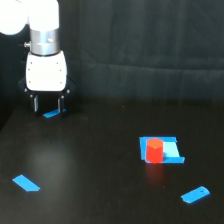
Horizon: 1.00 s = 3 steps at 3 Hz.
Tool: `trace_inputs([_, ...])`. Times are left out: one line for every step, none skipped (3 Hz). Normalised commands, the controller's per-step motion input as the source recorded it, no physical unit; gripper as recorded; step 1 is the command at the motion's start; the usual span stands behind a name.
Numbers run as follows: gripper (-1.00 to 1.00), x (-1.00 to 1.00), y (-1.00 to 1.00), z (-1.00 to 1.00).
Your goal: Pick up the red object from the table
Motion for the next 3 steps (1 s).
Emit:
trace_inputs([0.96, 0.4, 0.01, -0.35])
trace_inputs([0.93, 0.42, -0.2, -0.37])
trace_inputs([1.0, 0.76, -0.55, -0.04])
